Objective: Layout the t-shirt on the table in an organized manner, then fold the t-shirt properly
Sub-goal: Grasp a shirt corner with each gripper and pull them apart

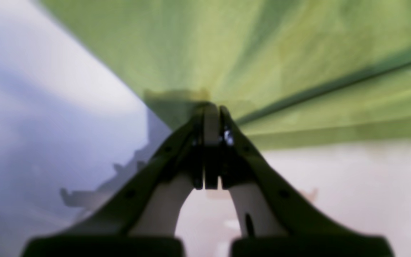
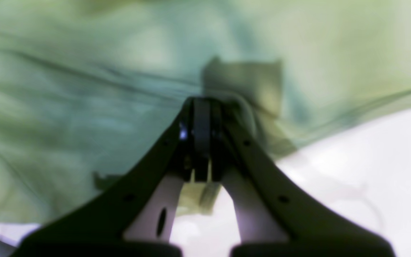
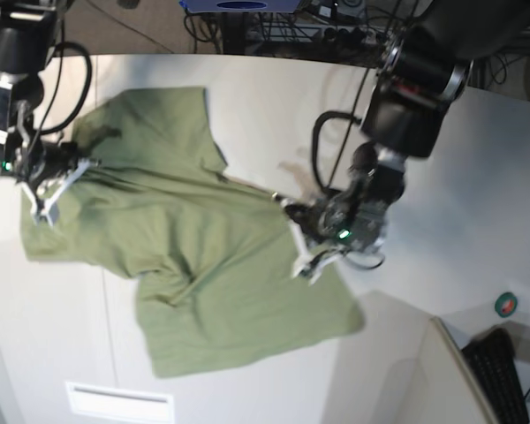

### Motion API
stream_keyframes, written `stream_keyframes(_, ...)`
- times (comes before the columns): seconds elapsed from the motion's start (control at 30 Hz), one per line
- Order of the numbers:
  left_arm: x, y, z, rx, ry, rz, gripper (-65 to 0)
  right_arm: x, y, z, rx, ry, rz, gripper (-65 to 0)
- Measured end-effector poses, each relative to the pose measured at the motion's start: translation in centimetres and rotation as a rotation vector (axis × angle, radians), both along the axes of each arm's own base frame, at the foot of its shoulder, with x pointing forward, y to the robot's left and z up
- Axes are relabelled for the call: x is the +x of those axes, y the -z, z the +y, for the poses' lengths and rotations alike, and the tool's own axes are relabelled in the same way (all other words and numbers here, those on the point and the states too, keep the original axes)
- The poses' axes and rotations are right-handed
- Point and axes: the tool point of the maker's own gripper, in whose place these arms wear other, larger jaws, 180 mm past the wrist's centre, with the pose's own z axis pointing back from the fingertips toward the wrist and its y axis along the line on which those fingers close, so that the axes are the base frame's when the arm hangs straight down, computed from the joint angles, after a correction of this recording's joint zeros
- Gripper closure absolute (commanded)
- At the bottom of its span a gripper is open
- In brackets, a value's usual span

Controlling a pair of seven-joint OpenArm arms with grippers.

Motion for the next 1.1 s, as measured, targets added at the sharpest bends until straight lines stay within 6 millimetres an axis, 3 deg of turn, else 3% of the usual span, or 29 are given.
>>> stream_keyframes(0.1,-3.8,-1.3,0.7,-0.001,0.005,0.029,0.0,2.5,0.1,-1.5,-0.007,0.039,-0.044,0.0)
stream_keyframes(0.23,-5.9,-4.4,-2.9,-0.112,0.057,-0.056,0.0,4.9,-0.2,-3.1,-0.020,0.068,-0.023,0.0)
stream_keyframes(0.3,-6.8,-4.5,-3.7,-0.155,0.016,-0.054,0.0,5.9,-0.7,-3.6,-0.033,0.070,-0.017,0.0)
stream_keyframes(0.4,-6.7,-4.4,-2.1,-0.163,-0.089,-0.039,0.0,6.7,-1.1,-3.3,-0.043,0.054,-0.015,0.0)
stream_keyframes(0.6,-4.1,-7.1,1.0,-0.184,-0.204,-0.141,0.0,10.2,-3.9,-3.4,-0.167,-0.124,-0.060,0.0)
stream_keyframes(0.7,-2.6,-9.5,4.3,-0.189,-0.306,-0.227,0.0,9.1,-6.0,-3.8,-0.184,-0.116,-0.082,0.0)
stream_keyframes(0.8,-2.0,-11.1,9.9,-0.123,-0.402,-0.295,0.0,5.9,-8.6,-4.7,-0.214,-0.045,-0.134,0.0)
stream_keyframes(0.9,-2.7,-11.8,11.8,-0.166,-0.451,-0.308,0.0,4.2,-11.5,-3.2,-0.185,0.018,-0.251,0.0)
stream_keyframes(1.0,-3.8,-12.5,13.4,-0.243,-0.535,-0.352,0.0,1.9,-12.0,-1.4,-0.122,0.102,-0.300,0.0)
stream_keyframes(1.1,-4.8,-12.9,16.6,-0.240,-0.623,-0.430,0.0,-1.4,-11.2,-2.6,-0.120,0.227,-0.263,0.0)
